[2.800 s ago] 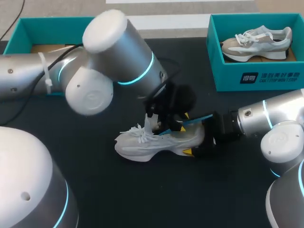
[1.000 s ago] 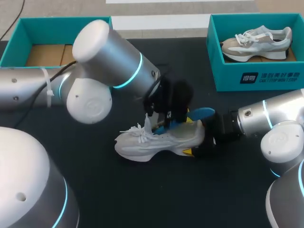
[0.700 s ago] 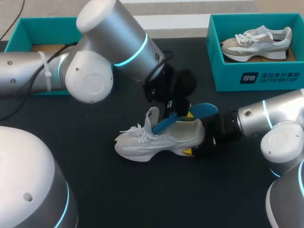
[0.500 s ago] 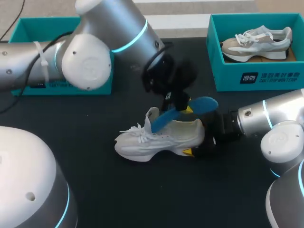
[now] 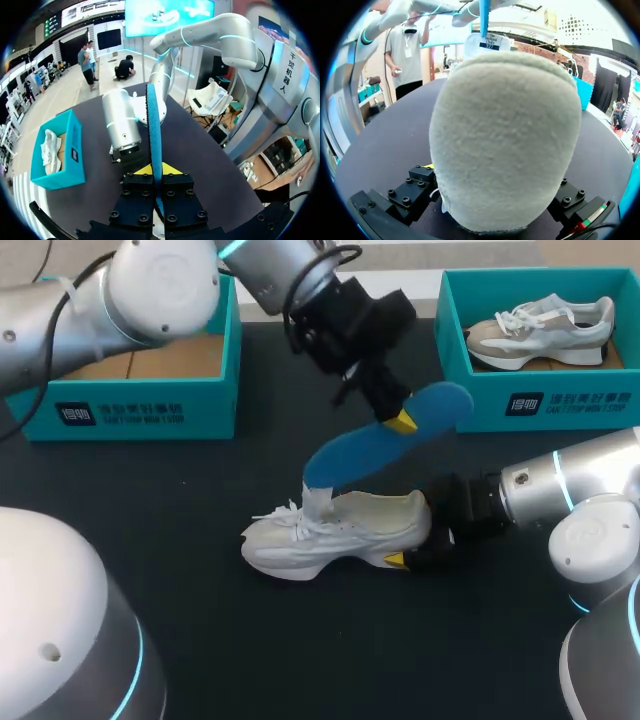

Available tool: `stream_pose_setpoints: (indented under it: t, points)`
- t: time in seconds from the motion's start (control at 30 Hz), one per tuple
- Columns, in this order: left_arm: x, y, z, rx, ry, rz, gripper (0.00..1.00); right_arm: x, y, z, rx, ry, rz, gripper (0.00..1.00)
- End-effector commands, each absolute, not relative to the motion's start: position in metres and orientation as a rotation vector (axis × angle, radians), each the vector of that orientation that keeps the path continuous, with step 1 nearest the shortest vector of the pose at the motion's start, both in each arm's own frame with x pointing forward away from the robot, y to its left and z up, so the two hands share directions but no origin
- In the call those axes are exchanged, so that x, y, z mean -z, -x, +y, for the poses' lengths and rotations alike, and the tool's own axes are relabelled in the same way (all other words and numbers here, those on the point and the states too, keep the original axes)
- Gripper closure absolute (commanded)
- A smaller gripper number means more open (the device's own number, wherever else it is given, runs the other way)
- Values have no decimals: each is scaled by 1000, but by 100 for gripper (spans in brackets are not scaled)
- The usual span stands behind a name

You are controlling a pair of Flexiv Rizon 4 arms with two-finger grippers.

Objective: Take the shoe out of the shoebox, open the shoe tongue, remove and reinsert the insole, then place the shoe into the shoebox

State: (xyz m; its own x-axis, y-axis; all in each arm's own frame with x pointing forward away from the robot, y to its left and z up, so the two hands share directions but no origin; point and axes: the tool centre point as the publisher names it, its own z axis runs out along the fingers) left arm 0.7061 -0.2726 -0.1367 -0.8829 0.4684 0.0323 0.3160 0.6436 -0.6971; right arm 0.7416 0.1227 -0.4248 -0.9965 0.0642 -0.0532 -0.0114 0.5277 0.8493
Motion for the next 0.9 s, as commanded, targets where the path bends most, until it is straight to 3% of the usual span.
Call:
stream_pose_setpoints:
  t: [0.03, 0.2, 0.8, 0.9]
  points:
    - [128, -713, -269, -1110, 658, -2584, 100, 426, -742, 124, -1485, -48, 2679, 100]
    - [107, -715, -261, -1291, 660, -2473, 100, 426, -742, 124, -1485, -48, 2679, 100]
    - [105, -715, -260, -1297, 691, -2454, 100, 426, -742, 124, -1485, -48, 2679, 100]
    - [88, -712, -250, -1360, 496, -2432, 100, 426, -742, 124, -1485, -48, 2679, 100]
